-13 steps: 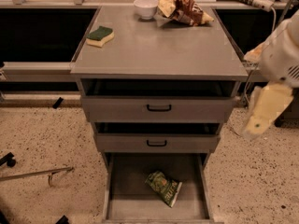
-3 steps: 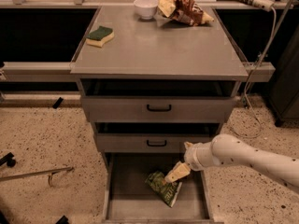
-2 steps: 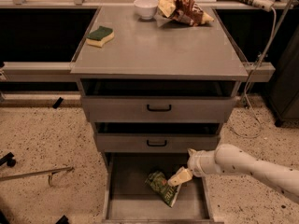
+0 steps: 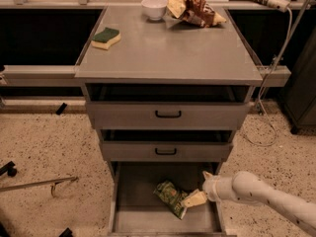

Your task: Pick green jalapeno chip bag from bottom drawer and place on counter

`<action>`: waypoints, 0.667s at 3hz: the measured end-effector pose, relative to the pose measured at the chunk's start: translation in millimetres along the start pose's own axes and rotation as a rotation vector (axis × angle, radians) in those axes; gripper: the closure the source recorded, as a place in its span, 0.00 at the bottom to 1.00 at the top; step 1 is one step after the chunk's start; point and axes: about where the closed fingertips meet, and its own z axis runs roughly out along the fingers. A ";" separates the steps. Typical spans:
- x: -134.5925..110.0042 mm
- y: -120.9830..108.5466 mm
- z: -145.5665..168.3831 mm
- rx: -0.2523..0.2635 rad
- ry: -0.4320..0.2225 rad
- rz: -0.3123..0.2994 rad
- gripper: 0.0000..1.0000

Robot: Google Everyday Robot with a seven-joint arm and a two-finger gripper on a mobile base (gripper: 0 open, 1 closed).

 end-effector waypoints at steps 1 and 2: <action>31.0 21.0 26.2 -0.080 0.011 0.026 0.00; 31.0 21.0 26.3 -0.080 0.011 0.026 0.00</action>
Offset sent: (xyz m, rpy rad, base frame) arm -0.0180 0.0109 -0.0306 0.0349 0.0489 0.0322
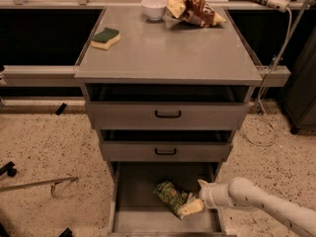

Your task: Pick green jalapeno chip bag from bottom drawer and place on counter

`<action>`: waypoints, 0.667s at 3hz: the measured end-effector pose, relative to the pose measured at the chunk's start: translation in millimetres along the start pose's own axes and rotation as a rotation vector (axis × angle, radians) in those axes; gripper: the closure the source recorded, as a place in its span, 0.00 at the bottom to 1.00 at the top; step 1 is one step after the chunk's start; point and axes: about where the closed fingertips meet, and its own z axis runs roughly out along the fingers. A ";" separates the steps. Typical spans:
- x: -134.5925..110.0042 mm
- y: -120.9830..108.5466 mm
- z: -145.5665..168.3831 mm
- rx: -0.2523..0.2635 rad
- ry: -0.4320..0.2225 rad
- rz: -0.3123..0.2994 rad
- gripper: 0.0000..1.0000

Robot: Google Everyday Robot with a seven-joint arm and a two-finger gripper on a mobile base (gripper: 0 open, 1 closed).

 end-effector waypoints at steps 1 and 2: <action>12.3 -7.6 29.4 0.019 0.012 -0.037 0.00; 32.8 -23.4 90.8 0.040 0.040 -0.053 0.00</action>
Offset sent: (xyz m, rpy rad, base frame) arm 0.0311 0.0275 -0.1029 -0.0879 -0.0355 0.0106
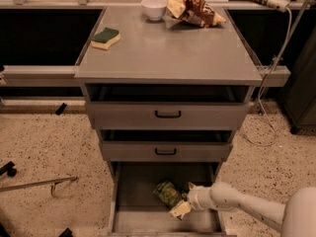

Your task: Pick green jalapeno chip bag from bottom drawer and place on counter

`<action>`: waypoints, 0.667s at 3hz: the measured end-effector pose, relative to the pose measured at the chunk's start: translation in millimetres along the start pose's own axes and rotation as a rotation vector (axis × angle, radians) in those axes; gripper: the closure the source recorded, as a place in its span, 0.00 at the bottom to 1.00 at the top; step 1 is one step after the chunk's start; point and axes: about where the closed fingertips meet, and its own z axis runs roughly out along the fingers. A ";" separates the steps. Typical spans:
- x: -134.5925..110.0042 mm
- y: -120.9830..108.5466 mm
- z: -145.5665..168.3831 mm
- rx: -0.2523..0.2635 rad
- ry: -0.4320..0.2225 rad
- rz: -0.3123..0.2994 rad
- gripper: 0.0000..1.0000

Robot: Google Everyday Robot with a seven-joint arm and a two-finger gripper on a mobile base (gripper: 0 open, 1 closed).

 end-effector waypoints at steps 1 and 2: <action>2.6 -2.8 8.0 0.007 0.000 -0.002 0.00; 7.5 -14.4 30.9 0.009 0.001 0.014 0.00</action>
Offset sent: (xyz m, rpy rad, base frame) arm 0.0462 0.0035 -0.0550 -0.0024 0.0025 -0.0502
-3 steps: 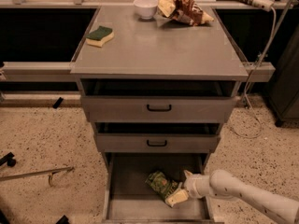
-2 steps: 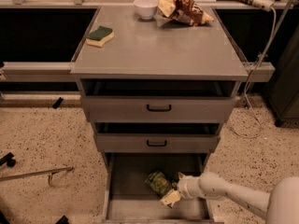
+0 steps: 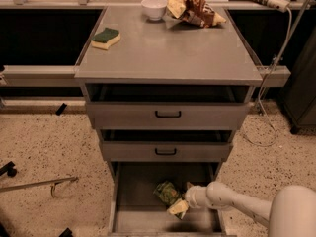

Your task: Pick green jalapeno chip bag from bottom drawer and place on counter

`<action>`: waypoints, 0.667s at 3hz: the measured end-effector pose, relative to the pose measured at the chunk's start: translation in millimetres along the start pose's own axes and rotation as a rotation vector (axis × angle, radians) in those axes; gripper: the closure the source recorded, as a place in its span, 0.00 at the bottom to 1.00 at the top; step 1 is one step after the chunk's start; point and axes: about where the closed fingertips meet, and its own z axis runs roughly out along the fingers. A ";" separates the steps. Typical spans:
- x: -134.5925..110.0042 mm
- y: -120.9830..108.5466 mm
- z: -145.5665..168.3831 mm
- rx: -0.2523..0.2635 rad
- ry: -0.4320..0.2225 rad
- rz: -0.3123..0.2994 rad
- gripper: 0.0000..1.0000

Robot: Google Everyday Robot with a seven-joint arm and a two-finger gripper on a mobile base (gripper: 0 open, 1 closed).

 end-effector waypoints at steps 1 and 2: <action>5.9 -19.1 17.0 0.021 -0.007 0.030 0.00; 16.8 -29.8 31.5 0.029 0.004 0.058 0.00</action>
Offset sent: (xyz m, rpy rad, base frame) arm 0.0354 -0.0167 -0.0599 -0.0099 0.0413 -0.0972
